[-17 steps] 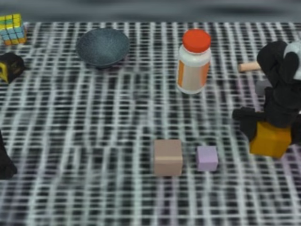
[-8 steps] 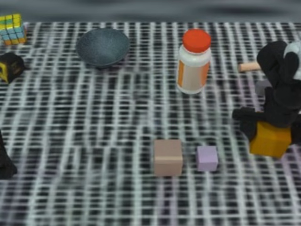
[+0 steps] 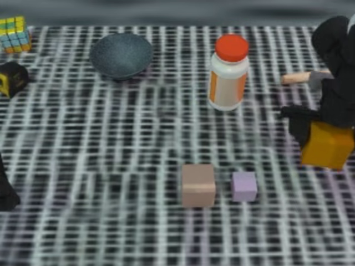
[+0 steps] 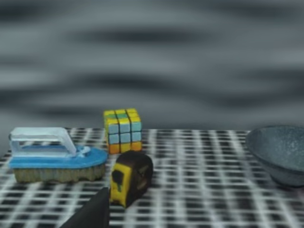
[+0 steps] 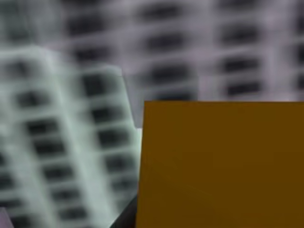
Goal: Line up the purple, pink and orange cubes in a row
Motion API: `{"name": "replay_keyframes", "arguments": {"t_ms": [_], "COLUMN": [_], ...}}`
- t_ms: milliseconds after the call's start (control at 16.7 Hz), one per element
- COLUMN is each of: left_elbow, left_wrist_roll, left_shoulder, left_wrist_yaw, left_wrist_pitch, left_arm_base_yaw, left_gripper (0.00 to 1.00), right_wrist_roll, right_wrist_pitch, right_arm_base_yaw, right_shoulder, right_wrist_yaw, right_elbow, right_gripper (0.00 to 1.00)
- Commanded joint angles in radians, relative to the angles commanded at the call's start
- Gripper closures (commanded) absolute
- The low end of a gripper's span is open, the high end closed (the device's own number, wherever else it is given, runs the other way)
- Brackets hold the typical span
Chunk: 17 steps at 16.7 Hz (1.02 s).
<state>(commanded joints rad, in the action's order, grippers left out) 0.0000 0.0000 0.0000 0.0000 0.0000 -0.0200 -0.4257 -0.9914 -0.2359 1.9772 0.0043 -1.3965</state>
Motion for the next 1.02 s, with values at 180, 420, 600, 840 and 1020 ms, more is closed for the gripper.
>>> {"name": "replay_keyframes", "arguments": {"t_ms": [180, 420, 600, 840, 1020], "left_elbow": [0.000, 0.000, 0.000, 0.000, 0.000], "left_wrist_roll": [0.000, 0.000, 0.000, 0.000, 0.000], "left_shoulder": [0.000, 0.000, 0.000, 0.000, 0.000], "left_wrist_yaw": [0.000, 0.000, 0.000, 0.000, 0.000], "left_wrist_pitch": [0.000, 0.000, 0.000, 0.000, 0.000], "left_arm_base_yaw": [0.000, 0.000, 0.000, 0.000, 0.000], "left_gripper": [0.00, 0.00, 0.00, 0.00, 0.00], "right_wrist_roll": [0.002, -0.009, -0.066, -0.197, -0.307], "right_wrist_pitch": [-0.022, -0.027, -0.081, -0.206, -0.312], "right_arm_base_yaw": [-0.001, -0.008, -0.085, -0.257, -0.408], "right_shoulder": [-0.016, -0.001, 0.072, 0.232, 0.362], "right_wrist_yaw": [0.000, 0.000, 0.001, 0.002, 0.001], "right_elbow": [-0.014, -0.025, -0.124, -0.400, -0.660], "right_gripper": [1.00, 1.00, 1.00, 1.00, 1.00]}}
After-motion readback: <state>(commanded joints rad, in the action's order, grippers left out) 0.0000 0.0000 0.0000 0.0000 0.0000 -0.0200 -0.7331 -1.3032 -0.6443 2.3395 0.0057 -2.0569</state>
